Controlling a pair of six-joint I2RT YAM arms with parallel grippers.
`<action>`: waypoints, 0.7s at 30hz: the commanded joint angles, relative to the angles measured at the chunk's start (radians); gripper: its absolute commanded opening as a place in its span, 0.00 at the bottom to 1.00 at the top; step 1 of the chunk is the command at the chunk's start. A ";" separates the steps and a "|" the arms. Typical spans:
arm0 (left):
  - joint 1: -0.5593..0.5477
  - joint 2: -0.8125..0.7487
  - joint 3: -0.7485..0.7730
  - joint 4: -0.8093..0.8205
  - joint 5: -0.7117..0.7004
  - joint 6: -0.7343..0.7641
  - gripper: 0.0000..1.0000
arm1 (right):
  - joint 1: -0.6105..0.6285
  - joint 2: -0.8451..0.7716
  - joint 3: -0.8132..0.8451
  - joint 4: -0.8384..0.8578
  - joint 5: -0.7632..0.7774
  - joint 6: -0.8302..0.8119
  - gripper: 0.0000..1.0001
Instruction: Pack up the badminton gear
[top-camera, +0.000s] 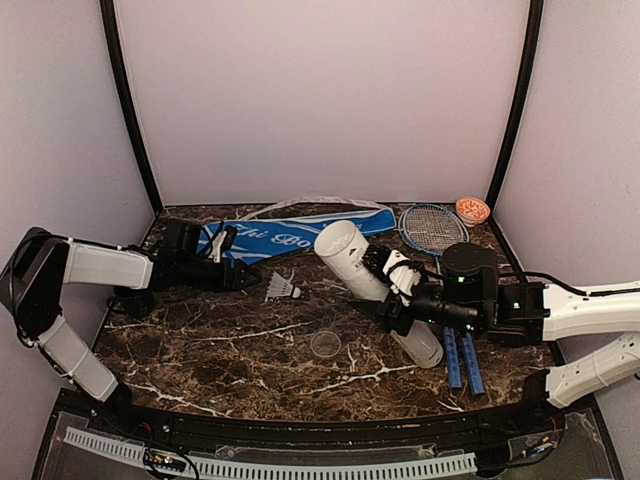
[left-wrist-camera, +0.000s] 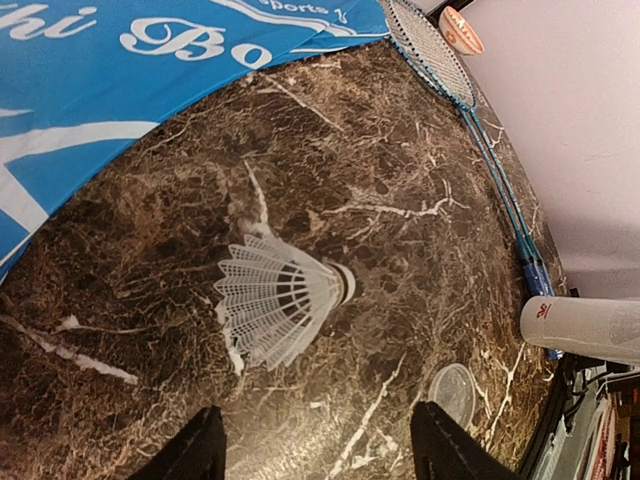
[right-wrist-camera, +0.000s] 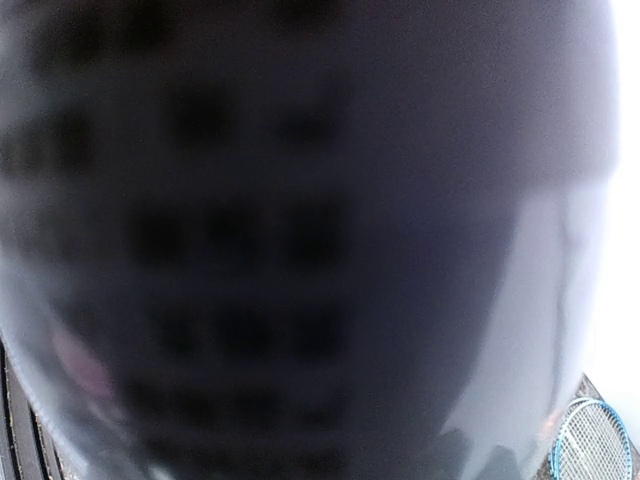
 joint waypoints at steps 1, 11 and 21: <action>-0.002 0.080 0.041 0.120 0.032 -0.019 0.63 | 0.009 0.004 -0.011 0.021 -0.006 0.049 0.55; -0.051 0.241 0.140 0.156 0.098 -0.022 0.49 | 0.008 0.011 -0.007 0.014 -0.002 0.045 0.55; -0.082 0.291 0.190 0.134 0.080 -0.027 0.12 | 0.009 0.005 -0.003 0.003 0.006 0.042 0.55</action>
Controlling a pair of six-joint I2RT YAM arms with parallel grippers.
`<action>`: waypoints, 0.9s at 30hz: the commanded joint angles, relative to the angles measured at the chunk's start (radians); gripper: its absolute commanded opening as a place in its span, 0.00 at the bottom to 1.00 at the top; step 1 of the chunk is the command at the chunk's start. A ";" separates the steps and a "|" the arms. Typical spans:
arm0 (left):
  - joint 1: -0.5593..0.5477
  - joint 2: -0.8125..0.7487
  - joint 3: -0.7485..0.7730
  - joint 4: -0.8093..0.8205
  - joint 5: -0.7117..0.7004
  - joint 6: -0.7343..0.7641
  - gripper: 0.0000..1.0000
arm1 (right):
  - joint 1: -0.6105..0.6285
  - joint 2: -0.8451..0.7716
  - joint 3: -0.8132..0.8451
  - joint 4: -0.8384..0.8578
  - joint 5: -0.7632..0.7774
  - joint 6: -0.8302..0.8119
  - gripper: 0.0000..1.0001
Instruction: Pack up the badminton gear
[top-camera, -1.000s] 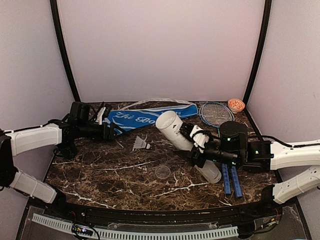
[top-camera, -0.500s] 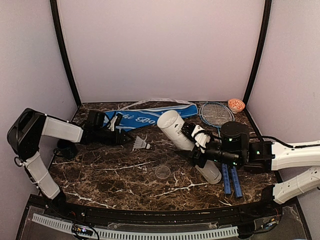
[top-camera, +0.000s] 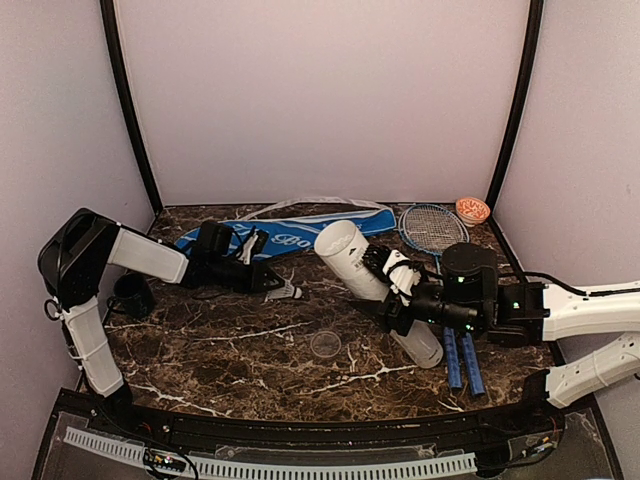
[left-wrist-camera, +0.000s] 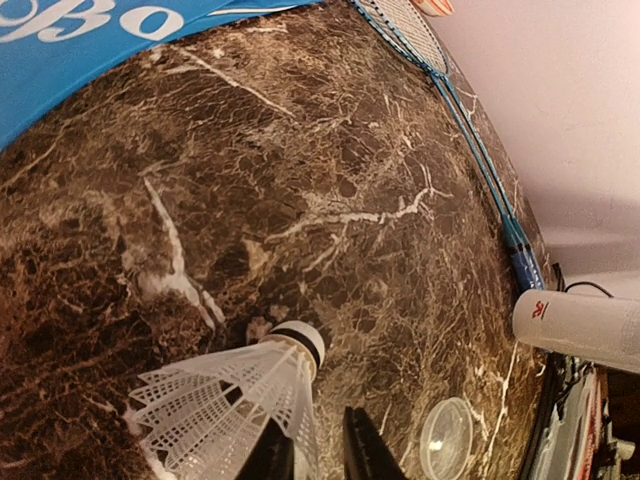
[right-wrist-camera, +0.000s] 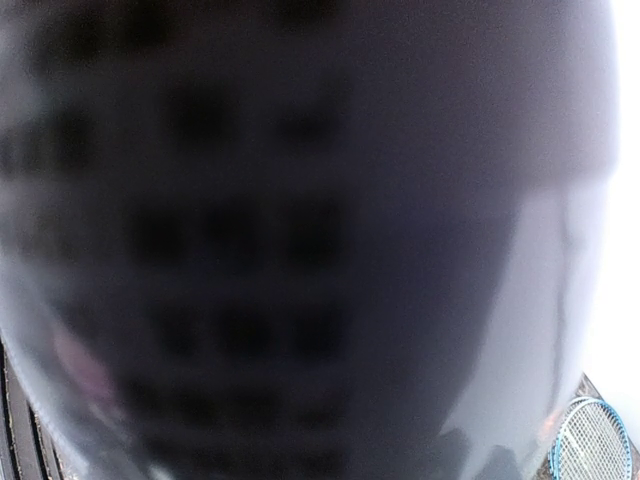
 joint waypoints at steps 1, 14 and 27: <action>-0.001 -0.029 0.029 -0.017 -0.007 0.011 0.07 | 0.009 0.003 -0.004 0.000 0.003 0.042 0.55; -0.071 -0.429 0.185 -0.409 -0.139 0.208 0.00 | 0.010 0.022 -0.003 -0.017 0.010 0.028 0.55; -0.305 -0.697 0.450 -0.828 -0.146 0.496 0.00 | 0.010 0.084 0.042 -0.054 0.022 0.015 0.55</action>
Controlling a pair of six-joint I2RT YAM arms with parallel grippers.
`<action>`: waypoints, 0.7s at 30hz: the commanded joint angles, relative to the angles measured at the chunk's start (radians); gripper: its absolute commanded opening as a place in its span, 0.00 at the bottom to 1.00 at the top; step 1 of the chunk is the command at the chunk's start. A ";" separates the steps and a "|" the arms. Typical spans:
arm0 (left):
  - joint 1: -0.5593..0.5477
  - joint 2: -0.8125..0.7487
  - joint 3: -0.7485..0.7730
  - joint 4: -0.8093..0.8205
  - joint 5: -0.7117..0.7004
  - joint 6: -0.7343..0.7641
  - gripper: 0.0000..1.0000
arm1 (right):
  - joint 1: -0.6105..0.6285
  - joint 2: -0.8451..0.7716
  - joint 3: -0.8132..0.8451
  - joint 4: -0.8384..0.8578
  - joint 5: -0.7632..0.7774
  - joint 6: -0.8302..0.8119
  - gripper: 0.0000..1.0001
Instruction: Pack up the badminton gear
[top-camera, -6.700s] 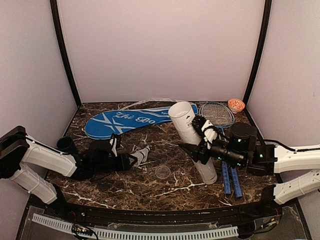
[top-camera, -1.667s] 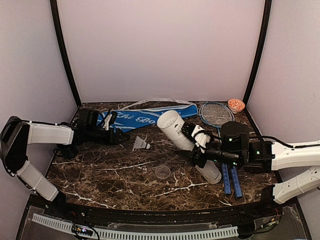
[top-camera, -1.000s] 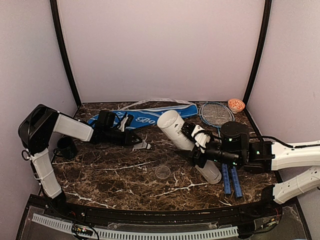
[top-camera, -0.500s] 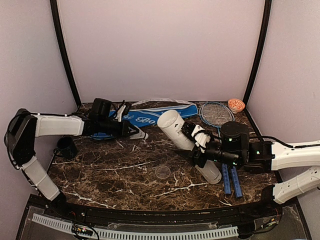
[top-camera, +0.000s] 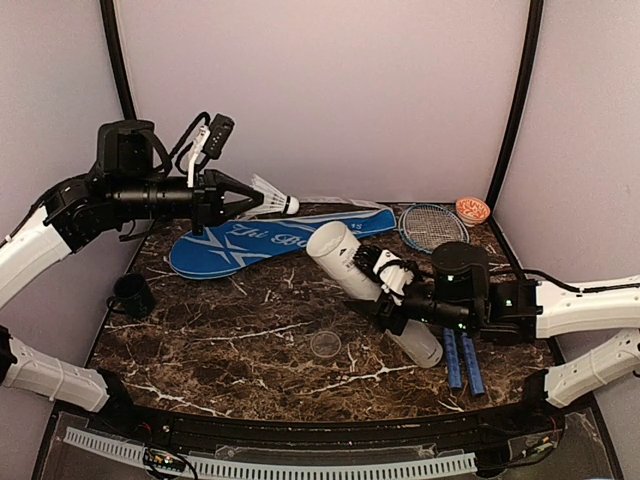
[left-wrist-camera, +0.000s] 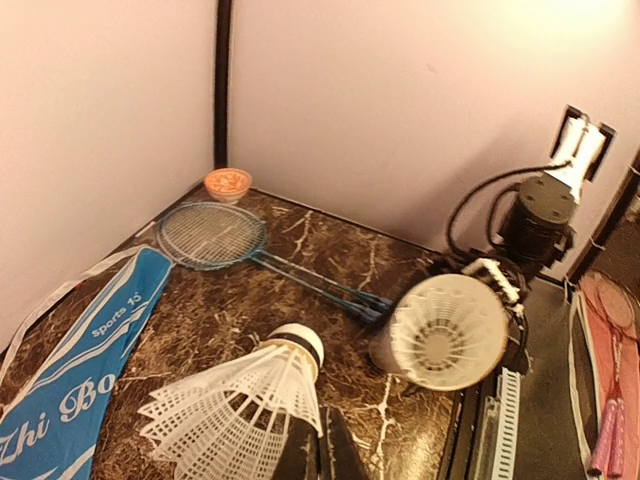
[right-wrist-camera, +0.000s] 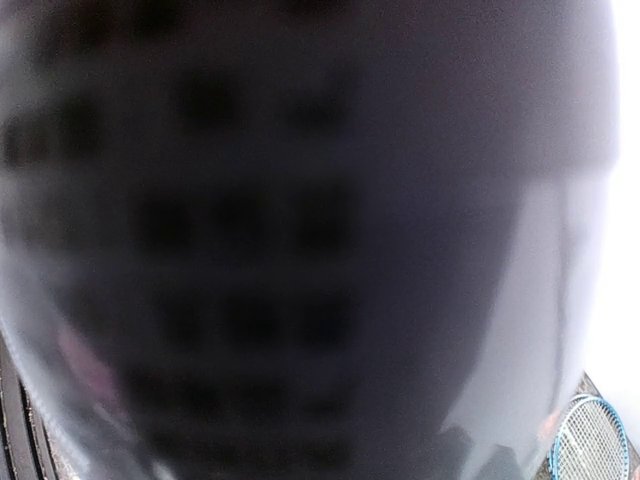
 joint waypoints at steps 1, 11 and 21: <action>-0.086 -0.019 0.079 -0.207 0.012 0.123 0.00 | 0.005 0.048 0.017 -0.046 0.007 0.019 0.55; -0.239 0.061 0.185 -0.313 -0.063 0.189 0.00 | 0.005 0.096 0.069 -0.066 -0.005 0.016 0.55; -0.326 0.176 0.251 -0.341 -0.089 0.207 0.07 | 0.010 0.087 0.065 -0.058 -0.031 0.016 0.55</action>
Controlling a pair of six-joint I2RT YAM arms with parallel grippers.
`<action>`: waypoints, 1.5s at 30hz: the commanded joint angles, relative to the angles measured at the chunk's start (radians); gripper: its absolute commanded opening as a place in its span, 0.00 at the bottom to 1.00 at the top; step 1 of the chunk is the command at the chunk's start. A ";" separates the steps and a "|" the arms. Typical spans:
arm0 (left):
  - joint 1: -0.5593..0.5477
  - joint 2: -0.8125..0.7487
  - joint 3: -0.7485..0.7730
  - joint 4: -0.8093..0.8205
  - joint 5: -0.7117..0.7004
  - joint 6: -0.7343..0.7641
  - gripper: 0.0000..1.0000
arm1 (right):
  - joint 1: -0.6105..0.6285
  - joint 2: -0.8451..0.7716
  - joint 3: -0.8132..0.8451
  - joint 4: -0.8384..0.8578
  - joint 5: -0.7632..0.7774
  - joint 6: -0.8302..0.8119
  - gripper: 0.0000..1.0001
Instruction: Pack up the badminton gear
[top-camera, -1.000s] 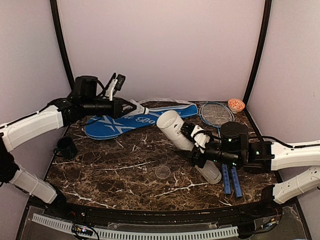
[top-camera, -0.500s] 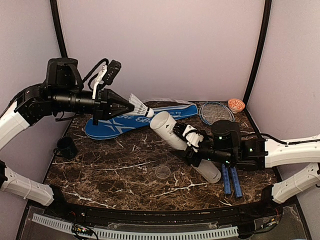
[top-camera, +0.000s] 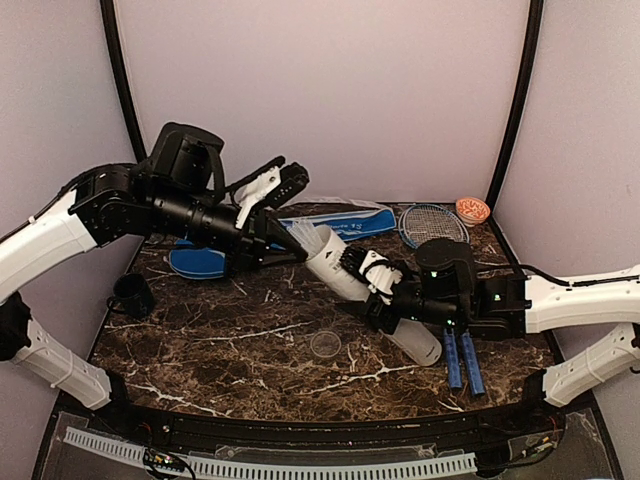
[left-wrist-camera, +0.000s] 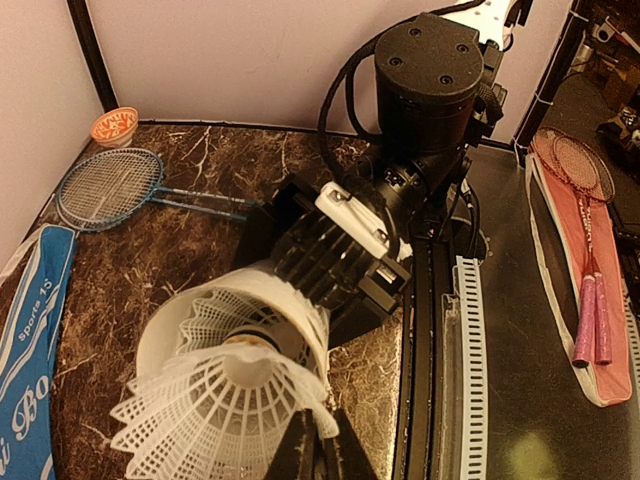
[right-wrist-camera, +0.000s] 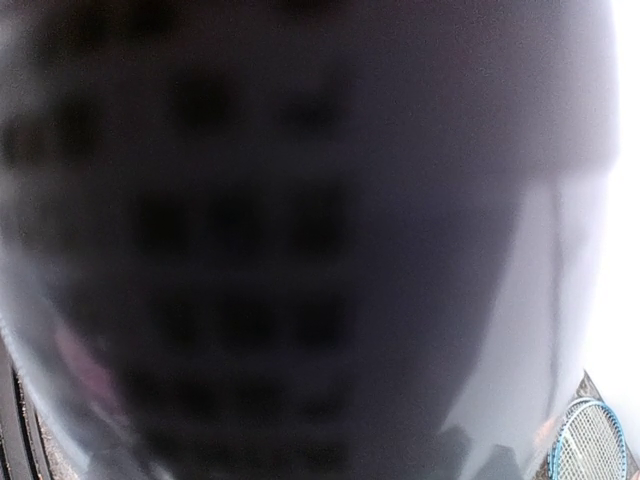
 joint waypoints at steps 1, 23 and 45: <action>-0.025 0.010 0.050 -0.031 0.003 0.024 0.16 | 0.011 0.006 -0.006 -0.011 -0.028 0.032 0.55; -0.047 0.130 0.086 -0.120 0.064 0.071 0.75 | 0.026 0.001 -0.004 0.005 -0.034 0.024 0.55; -0.034 -0.056 -0.001 0.072 0.034 0.043 0.80 | 0.027 -0.020 -0.028 0.011 -0.010 0.035 0.55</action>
